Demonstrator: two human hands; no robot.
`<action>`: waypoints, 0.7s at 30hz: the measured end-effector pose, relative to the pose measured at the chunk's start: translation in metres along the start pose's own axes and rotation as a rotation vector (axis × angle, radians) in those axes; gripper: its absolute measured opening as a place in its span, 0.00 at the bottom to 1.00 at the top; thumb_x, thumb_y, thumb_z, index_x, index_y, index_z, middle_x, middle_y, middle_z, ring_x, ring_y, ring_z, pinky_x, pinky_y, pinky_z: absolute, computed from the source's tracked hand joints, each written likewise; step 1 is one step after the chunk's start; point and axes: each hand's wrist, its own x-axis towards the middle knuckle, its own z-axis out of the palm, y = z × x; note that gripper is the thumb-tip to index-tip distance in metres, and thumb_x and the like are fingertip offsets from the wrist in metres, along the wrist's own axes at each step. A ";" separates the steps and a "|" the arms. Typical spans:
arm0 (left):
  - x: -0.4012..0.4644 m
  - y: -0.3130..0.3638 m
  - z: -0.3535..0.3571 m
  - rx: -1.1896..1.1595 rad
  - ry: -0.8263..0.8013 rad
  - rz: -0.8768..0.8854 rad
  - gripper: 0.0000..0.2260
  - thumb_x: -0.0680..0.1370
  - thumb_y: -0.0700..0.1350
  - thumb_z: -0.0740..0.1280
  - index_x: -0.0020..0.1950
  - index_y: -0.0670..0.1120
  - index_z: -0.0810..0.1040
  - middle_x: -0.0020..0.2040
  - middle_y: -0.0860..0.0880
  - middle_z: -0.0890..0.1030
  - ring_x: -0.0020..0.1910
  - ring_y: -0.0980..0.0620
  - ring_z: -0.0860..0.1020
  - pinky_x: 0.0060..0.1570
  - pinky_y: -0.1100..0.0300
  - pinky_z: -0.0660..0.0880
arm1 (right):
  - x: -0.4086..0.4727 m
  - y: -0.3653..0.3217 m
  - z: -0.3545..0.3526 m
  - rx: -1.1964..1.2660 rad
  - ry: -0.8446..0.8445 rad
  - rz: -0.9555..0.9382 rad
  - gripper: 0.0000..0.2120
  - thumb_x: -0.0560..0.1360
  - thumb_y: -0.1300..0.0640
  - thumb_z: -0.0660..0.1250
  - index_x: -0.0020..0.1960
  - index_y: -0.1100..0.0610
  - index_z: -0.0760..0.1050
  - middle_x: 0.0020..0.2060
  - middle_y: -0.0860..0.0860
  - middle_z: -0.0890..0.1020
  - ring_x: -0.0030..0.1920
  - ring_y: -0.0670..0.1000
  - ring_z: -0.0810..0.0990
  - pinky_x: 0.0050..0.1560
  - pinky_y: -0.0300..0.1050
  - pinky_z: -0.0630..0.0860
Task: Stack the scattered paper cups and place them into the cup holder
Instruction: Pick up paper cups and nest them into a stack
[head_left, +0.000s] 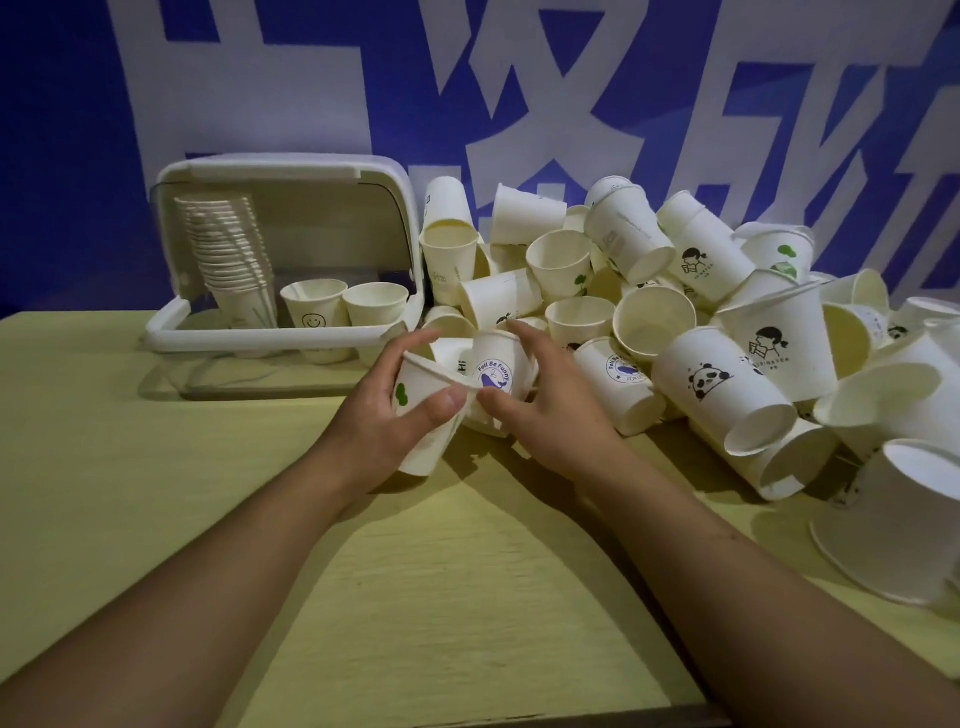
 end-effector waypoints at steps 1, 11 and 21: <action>0.000 0.001 0.000 -0.003 -0.010 0.011 0.30 0.69 0.61 0.70 0.70 0.68 0.66 0.48 0.84 0.70 0.48 0.79 0.73 0.39 0.76 0.73 | -0.001 -0.001 0.002 0.026 0.015 -0.015 0.36 0.74 0.50 0.72 0.76 0.40 0.58 0.71 0.49 0.66 0.66 0.51 0.72 0.63 0.57 0.76; -0.002 -0.004 0.003 -0.017 -0.129 0.099 0.40 0.65 0.65 0.72 0.74 0.71 0.60 0.65 0.68 0.74 0.60 0.65 0.77 0.54 0.64 0.78 | -0.011 -0.018 -0.009 0.391 0.206 -0.234 0.33 0.77 0.54 0.69 0.75 0.34 0.58 0.69 0.44 0.65 0.62 0.51 0.77 0.53 0.47 0.83; 0.001 -0.005 0.001 -0.011 0.128 0.152 0.28 0.67 0.67 0.69 0.65 0.71 0.62 0.62 0.58 0.72 0.53 0.59 0.78 0.46 0.60 0.81 | -0.025 -0.031 0.002 0.179 -0.161 -0.328 0.20 0.83 0.46 0.58 0.74 0.36 0.63 0.69 0.39 0.69 0.63 0.37 0.71 0.61 0.39 0.74</action>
